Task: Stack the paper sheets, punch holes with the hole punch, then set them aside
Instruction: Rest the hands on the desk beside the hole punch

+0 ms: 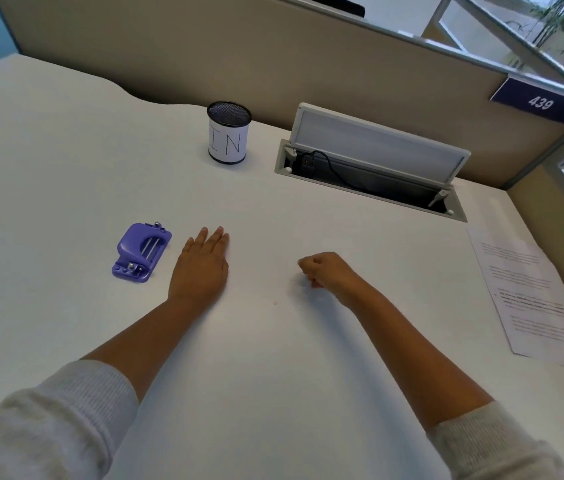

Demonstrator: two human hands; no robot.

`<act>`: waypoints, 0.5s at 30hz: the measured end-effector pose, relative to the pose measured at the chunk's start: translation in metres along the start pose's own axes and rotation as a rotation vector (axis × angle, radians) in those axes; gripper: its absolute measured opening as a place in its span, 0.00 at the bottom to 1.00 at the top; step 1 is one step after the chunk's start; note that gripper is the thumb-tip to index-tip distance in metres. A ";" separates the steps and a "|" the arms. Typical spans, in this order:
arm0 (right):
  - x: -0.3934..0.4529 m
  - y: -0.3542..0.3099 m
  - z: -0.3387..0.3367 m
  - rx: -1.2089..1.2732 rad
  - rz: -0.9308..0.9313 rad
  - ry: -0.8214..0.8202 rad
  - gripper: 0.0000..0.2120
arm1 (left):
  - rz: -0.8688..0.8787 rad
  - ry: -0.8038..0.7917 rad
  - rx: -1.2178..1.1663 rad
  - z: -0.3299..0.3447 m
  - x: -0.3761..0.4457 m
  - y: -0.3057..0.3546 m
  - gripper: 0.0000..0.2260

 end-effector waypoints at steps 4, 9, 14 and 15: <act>0.021 -0.041 -0.016 -0.006 -0.049 -0.001 0.16 | 0.005 0.023 0.015 -0.001 -0.002 0.003 0.22; 0.065 -0.124 -0.032 -0.204 -0.172 0.033 0.17 | -0.012 0.036 0.057 -0.003 -0.002 0.001 0.21; 0.111 -0.219 -0.042 -0.401 -0.272 0.108 0.19 | 0.005 0.010 0.082 -0.004 -0.001 0.003 0.22; 0.121 -0.235 -0.044 -0.420 -0.296 0.130 0.20 | 0.009 0.007 0.083 -0.003 0.000 0.003 0.22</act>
Point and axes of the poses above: each hand's wrist, its own x-axis towards the middle knuckle, its own z-axis out of the palm, y = z × x, the point moved 9 cm from there along x, towards the middle knuckle, and after that the axes turned 12 degrees about -y, right-handed, at the moved point
